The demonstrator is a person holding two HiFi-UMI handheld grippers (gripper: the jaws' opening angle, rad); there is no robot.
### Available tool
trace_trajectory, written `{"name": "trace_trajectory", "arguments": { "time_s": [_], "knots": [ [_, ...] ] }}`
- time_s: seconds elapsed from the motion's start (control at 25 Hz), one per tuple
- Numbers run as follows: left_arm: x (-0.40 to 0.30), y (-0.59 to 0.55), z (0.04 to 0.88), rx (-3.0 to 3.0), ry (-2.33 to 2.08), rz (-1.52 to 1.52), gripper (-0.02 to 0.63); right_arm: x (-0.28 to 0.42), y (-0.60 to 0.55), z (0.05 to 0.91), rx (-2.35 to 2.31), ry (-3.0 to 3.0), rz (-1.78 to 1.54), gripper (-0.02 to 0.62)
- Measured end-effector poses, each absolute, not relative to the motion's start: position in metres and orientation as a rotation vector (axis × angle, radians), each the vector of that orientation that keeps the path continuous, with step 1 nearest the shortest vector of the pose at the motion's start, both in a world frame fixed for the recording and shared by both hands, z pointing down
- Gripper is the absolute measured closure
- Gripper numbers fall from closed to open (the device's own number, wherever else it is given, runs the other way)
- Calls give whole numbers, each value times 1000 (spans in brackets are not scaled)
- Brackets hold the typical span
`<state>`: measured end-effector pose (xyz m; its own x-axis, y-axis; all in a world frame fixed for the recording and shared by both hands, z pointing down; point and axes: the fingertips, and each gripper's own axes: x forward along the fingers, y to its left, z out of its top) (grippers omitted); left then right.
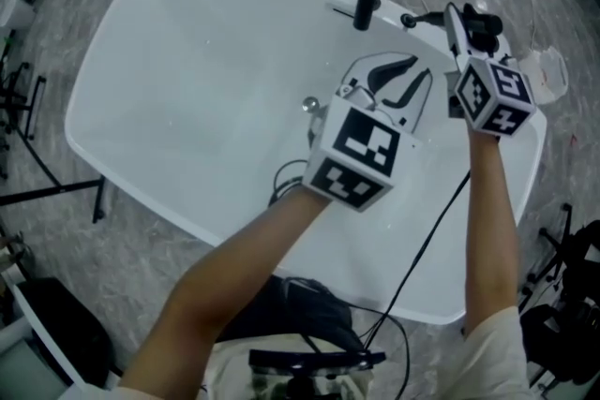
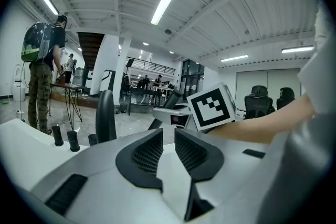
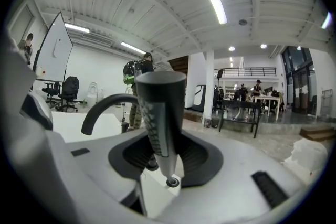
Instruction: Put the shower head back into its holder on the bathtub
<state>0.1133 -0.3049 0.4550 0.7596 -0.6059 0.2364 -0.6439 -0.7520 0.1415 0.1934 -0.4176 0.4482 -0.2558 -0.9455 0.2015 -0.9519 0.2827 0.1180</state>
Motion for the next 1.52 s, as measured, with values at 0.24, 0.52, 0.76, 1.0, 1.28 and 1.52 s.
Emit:
{"name": "trace_trajectory", "arguments": {
  "time_s": [0.24,0.52,0.76,1.0,1.28,1.52],
  "knots": [
    [115,-299,481,2725,-976,299,523,195,-424,475,1729,-2324,48,457],
    [121,-312,516,2679,-973,361,523,207,-447,510,1703,-2310,78,457],
    [119,-329,535,2650,-993,360,523,207,-470,541,1677,-2303,109,457],
    [116,-337,543,2617,-1016,348,523,207,-479,558,1665,-2298,124,457],
    [110,-337,561,2594,-1018,366,523,209,-491,561,1668,-2315,124,457],
    [105,-340,568,2611,-1020,368,523,204,-505,558,1644,-2321,107,457]
  ]
}}
